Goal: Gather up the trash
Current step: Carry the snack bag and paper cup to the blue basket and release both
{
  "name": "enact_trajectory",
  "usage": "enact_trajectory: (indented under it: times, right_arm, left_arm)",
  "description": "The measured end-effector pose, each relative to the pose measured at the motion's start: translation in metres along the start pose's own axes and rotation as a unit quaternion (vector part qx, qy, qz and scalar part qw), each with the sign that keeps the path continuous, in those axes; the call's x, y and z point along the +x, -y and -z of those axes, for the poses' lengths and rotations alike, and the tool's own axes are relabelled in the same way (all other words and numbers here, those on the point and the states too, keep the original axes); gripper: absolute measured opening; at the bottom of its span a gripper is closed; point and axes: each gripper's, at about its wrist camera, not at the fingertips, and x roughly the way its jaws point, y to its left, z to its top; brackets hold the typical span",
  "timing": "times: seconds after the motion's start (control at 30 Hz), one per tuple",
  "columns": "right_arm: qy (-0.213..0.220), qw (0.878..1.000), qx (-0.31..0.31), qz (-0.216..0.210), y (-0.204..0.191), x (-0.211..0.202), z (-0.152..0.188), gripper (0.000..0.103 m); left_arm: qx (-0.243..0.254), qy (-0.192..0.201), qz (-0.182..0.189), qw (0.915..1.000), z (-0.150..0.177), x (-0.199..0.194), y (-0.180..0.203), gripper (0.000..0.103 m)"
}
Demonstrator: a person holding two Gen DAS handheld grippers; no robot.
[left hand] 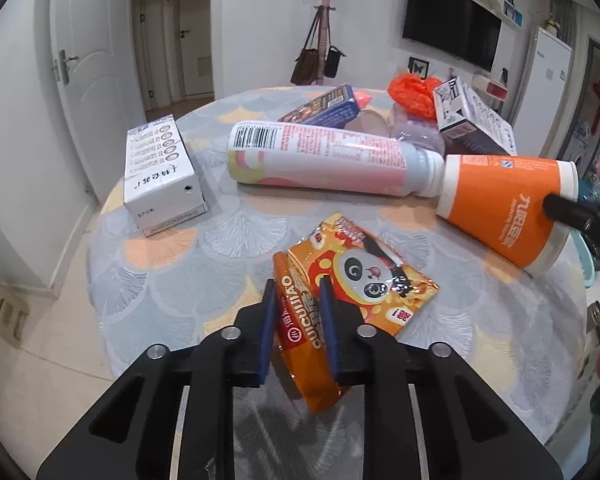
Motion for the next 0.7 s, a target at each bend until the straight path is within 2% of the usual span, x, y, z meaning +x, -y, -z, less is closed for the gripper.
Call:
enact_trajectory:
  times: [0.13, 0.17, 0.4, 0.7]
  right_arm:
    - [-0.006, 1.000, -0.004, 0.005, -0.011, 0.011, 0.006, 0.003]
    - [-0.001, 1.000, 0.000, 0.006, -0.010, 0.009, 0.006, 0.002]
    - [0.053, 0.998, 0.005, 0.023, 0.000, -0.029, -0.002, 0.002]
    - [0.103, 0.992, 0.024, 0.070, 0.029, -0.083, -0.005, 0.002]
  left_arm:
    - [-0.002, 0.019, 0.011, 0.9998, -0.001, -0.011, 0.004, 0.015]
    - [-0.003, 0.024, 0.014, 0.9996, -0.002, -0.014, 0.005, 0.014]
    - [0.011, 0.077, 0.038, 0.9963, -0.021, -0.044, 0.026, 0.013]
    - [0.055, 0.113, 0.080, 0.9888, -0.051, -0.055, 0.081, 0.013]
